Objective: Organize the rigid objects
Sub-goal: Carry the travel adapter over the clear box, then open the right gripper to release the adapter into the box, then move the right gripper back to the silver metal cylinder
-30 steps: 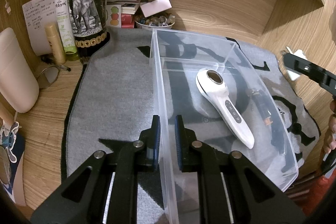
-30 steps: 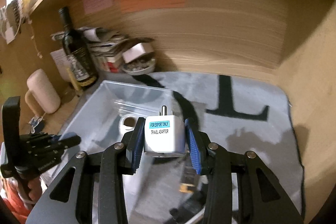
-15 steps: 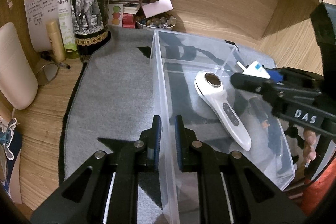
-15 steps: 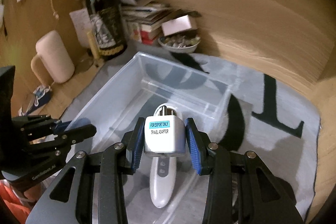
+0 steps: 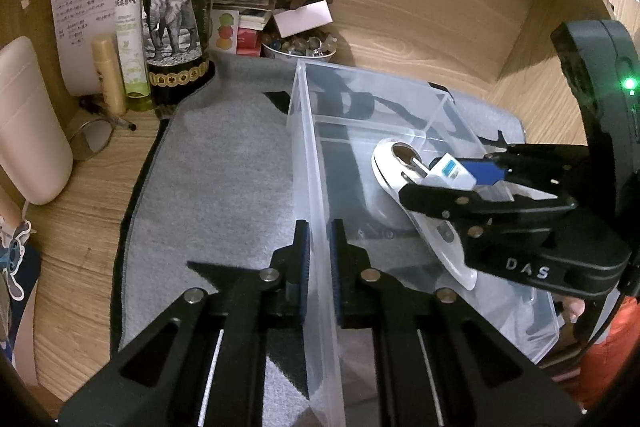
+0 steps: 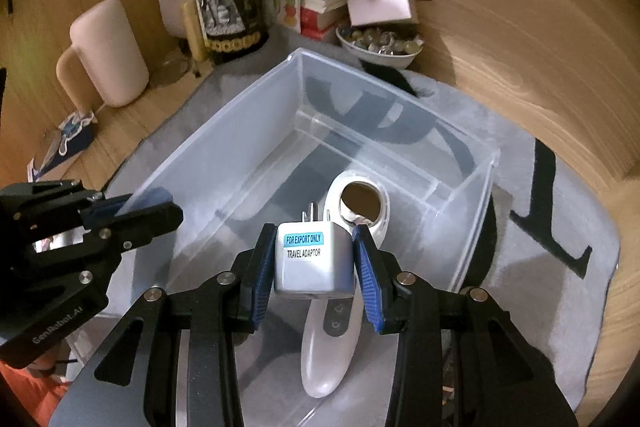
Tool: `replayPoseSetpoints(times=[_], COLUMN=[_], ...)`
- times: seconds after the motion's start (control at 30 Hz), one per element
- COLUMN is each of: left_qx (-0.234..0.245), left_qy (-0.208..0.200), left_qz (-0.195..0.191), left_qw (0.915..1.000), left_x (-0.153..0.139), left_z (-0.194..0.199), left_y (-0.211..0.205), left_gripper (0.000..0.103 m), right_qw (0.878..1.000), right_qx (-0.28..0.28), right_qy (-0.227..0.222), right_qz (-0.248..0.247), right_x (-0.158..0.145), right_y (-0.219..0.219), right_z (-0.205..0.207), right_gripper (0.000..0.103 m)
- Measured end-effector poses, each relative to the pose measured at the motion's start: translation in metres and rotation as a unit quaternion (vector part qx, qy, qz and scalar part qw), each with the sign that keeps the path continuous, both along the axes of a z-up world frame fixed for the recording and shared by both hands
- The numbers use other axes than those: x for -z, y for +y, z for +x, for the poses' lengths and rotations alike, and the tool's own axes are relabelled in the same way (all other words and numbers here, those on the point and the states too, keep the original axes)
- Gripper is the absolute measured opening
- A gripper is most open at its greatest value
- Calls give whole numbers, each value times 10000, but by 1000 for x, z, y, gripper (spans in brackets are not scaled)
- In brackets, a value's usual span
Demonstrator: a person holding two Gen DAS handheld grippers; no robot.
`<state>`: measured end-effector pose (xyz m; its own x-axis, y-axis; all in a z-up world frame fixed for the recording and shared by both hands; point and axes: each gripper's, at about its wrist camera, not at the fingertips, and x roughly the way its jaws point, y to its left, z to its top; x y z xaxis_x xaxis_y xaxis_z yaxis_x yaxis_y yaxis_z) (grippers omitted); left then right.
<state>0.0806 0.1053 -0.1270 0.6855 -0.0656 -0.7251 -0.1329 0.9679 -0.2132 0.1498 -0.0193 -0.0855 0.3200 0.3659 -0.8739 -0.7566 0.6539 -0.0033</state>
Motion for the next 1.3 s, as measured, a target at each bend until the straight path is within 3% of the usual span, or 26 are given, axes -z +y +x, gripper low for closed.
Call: replayPoseSetpoints(times=[0.43, 0.7, 0.77, 1.0, 1.3], left_qx=[-21, -24, -23, -23, 14], left_qy=[-1, 3, 5, 4, 6], left_qz=[-19, -21, -23, -21, 38], left_qw=[10000, 10000, 10000, 10000, 10000], left_x=[0, 0, 0, 0, 0], left_z=[1, 1, 1, 1, 1], left_y=[1, 1, 2, 1, 1], left_gripper=[9, 9, 9, 9, 9], right_qw=[9998, 9967, 9942, 9809, 9578], right_qx=[122, 467, 653, 1513, 2743], right_qy=[-49, -494, -647, -1023, -731], right_qz=[124, 439, 549, 666, 454], right_x=[-9, -39, -48, -69, -41], right_y=[-8, -39, -53, -113, -188], right_z=[-2, -9, -10, -11, -18], right_gripper=[40, 47, 59, 65, 69])
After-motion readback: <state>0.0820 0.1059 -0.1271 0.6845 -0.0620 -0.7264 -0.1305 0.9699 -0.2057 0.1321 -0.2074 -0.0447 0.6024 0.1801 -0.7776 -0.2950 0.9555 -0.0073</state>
